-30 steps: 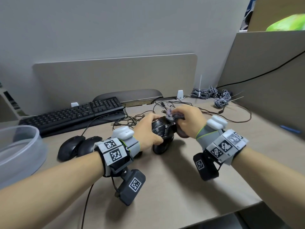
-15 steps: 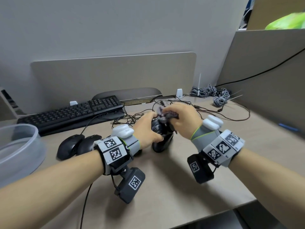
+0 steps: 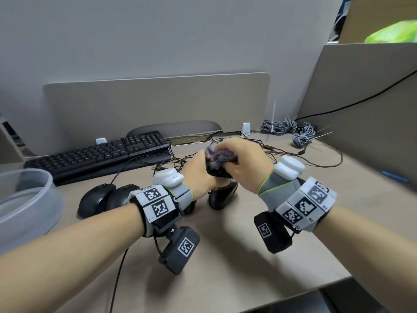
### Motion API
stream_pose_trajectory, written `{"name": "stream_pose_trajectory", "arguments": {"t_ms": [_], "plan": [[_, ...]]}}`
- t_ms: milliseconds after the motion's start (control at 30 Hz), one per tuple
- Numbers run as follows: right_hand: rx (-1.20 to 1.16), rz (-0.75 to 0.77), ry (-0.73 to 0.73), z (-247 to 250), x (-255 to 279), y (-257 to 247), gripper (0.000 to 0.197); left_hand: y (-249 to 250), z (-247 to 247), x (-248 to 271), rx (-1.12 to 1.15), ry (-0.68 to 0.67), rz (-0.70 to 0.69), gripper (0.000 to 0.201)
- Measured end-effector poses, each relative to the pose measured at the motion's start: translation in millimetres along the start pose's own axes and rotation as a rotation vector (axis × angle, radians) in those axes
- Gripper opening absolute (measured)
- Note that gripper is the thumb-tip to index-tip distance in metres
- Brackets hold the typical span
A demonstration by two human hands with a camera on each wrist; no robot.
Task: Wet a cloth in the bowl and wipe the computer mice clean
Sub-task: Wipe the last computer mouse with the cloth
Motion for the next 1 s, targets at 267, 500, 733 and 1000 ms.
{"name": "stream_pose_trajectory", "arguments": {"t_ms": [267, 500, 733, 1000], "plan": [[0.056, 0.005, -0.048, -5, 1, 18, 0.041, -2, 6, 4, -0.174, 0.055, -0.06, 0.046], [-0.026, 0.129, -0.077, -10, 21, -1, 0.046, 5, 8, 3, -0.227, 0.023, -0.084, 0.035], [0.008, 0.083, 0.031, 1, 4, -1, 0.05, 23, -10, 5, -0.293, -0.063, -0.107, 0.026], [0.063, 0.064, -0.014, -5, 27, 17, 0.042, 3, -2, 7, -0.219, 0.016, -0.062, 0.047]]}}
Point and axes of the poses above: each hand's wrist, its own x-axis away from the middle knuckle, its own z-axis out of the back of the hand, y = z × x, the point moved 9 cm from there along -x, towards the middle knuckle
